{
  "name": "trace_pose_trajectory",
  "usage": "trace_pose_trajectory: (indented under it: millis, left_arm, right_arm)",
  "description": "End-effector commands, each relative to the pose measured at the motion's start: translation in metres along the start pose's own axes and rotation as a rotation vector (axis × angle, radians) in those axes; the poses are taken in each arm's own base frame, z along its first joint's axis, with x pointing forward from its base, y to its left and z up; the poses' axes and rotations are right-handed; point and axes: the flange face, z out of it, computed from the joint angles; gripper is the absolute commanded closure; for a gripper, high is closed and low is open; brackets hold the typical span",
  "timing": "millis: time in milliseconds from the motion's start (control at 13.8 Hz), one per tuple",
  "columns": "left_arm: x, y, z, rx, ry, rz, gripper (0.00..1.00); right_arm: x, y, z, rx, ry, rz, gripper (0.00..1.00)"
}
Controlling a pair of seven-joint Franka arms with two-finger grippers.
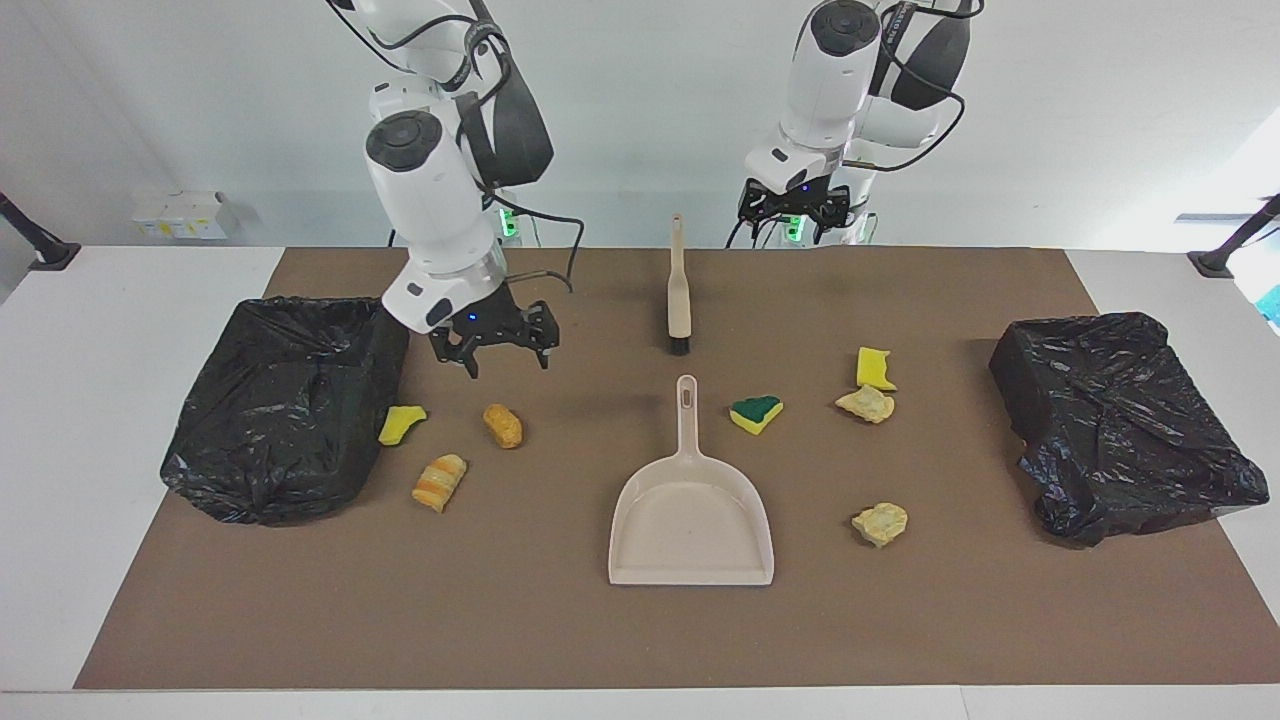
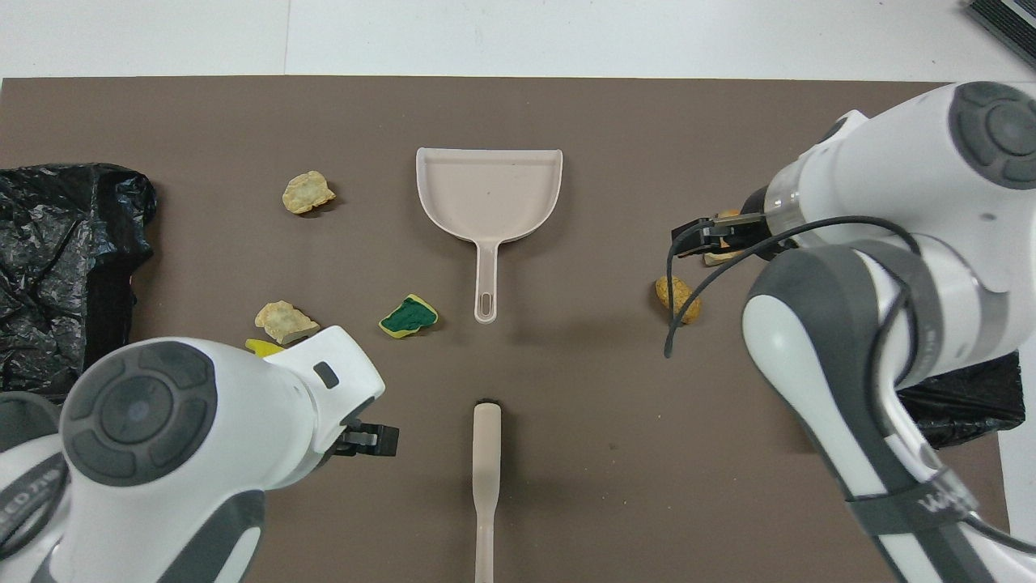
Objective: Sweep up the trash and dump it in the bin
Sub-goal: 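Reach the right gripper to the dustpan handle and grasp it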
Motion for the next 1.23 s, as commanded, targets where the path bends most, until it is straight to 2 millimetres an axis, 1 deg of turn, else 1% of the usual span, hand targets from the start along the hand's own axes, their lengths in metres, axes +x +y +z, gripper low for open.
trace_pose_trajectory:
  millis: [0, 72, 145, 290, 362, 435, 507, 579, 652, 724, 797, 942, 1014, 1086, 1159]
  left_arm:
    - [-0.022, 0.021, 0.019, -0.023, 0.016, -0.008, 0.0]
    - [-0.029, 0.033, 0.029, -0.021, 0.019, -0.014, 0.0]
    - [-0.037, 0.046, 0.035, -0.017, 0.018, -0.021, 0.0]
    - [-0.04, 0.05, 0.04, -0.016, 0.019, -0.047, 0.0]
    - [-0.042, 0.052, 0.045, -0.012, 0.014, -0.043, 0.0]
    - [-0.049, 0.062, 0.051, -0.005, 0.009, -0.021, 0.0]
    - [-0.057, 0.074, 0.061, -0.003, 0.013, -0.022, 0.0]
    - [-0.066, 0.088, 0.072, -0.005, 0.023, -0.056, 0.0]
    - [-0.078, 0.104, 0.08, -0.005, 0.029, -0.079, 0.0]
    - [-0.083, 0.111, 0.09, -0.003, 0.03, -0.085, 0.0]
    - [-0.088, 0.114, 0.101, -0.004, 0.034, -0.072, 0.0]
    - [-0.097, 0.119, 0.116, 0.001, 0.034, -0.057, 0.0]
    - [-0.103, 0.122, 0.125, 0.002, 0.035, -0.045, 0.0]
    - [-0.109, 0.127, 0.137, 0.004, 0.038, -0.047, 0.0]
    - [-0.115, 0.134, 0.147, 0.001, 0.043, -0.063, 0.0]
  right_arm:
    - [0.008, -0.046, 0.015, 0.026, -0.005, 0.056, 0.0]
    - [0.008, -0.067, 0.031, 0.006, -0.015, 0.08, 0.0]
    - [0.012, -0.093, 0.045, 0.002, -0.009, 0.087, 0.0]
    - [0.032, -0.114, 0.072, 0.01, 0.015, 0.124, 0.0]
    - [0.035, -0.136, 0.089, 0.009, 0.016, 0.134, 0.0]
    - [0.04, -0.148, 0.099, 0.009, 0.019, 0.155, 0.0]
    - [0.041, -0.159, 0.105, 0.012, 0.021, 0.166, 0.0]
    - [0.039, -0.166, 0.113, 0.009, 0.016, 0.173, 0.0]
    - [0.034, -0.176, 0.118, 0.008, 0.009, 0.171, 0.0]
    - [0.028, -0.187, 0.124, 0.006, 0.004, 0.176, 0.0]
    - [0.024, -0.193, 0.126, 0.005, 0.002, 0.17, 0.0]
    - [0.019, -0.194, 0.127, -0.002, -0.015, 0.167, 0.05]
    - [0.017, -0.196, 0.128, -0.004, -0.016, 0.162, 0.09]
    - [0.016, -0.197, 0.129, -0.005, -0.015, 0.16, 0.19]
    - [0.015, -0.2, 0.132, -0.002, -0.011, 0.158, 0.24]
